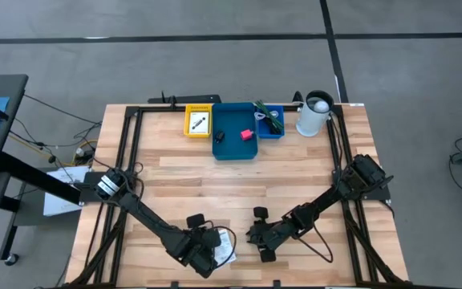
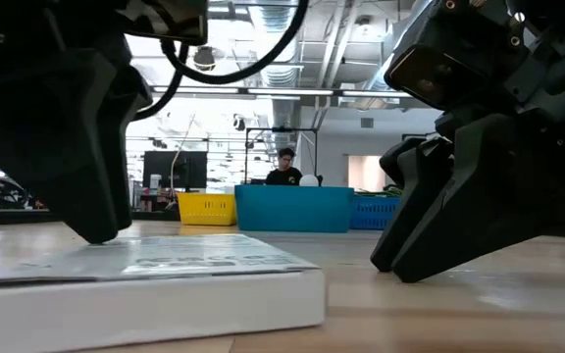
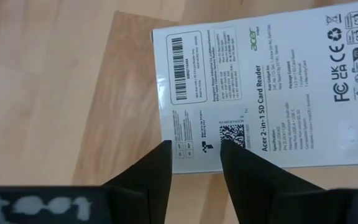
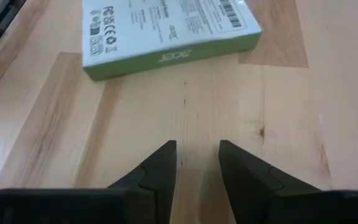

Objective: Pick and place items into bin
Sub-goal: Put the card reader box into the yellow basket

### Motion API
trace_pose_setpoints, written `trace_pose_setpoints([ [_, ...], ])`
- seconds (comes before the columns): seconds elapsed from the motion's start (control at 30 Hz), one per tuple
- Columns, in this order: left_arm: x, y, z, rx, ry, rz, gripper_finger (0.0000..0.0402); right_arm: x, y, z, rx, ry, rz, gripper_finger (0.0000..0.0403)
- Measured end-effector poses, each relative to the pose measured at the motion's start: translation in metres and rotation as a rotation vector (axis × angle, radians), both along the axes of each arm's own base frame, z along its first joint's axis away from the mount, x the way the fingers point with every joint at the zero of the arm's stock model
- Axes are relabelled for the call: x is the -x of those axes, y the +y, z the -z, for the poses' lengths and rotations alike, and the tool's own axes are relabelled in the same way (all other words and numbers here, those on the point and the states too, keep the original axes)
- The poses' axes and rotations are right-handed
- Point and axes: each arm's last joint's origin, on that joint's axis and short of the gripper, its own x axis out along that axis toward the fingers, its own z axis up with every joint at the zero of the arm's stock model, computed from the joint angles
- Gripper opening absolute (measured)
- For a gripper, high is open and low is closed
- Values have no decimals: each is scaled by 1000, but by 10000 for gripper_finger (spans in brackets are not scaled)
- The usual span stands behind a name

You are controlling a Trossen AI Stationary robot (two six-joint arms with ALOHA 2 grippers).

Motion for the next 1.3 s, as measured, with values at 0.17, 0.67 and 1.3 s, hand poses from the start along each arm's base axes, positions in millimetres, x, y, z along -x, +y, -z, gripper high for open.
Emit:
trace_pose_setpoints([
  [0.17, 4, 1, 0, -37, 12, -14, 130, 0, 0, 0, -4, 1, 5, 118],
  [0.67, -2, 35, 3, -233, 63, -90, 130, 0, 0, 0, -13, 2, 15, 118],
  [1.3, 20, 53, -78, -501, -257, -56, 130, 2, -20, 8, 46, -110, 76, 118],
])
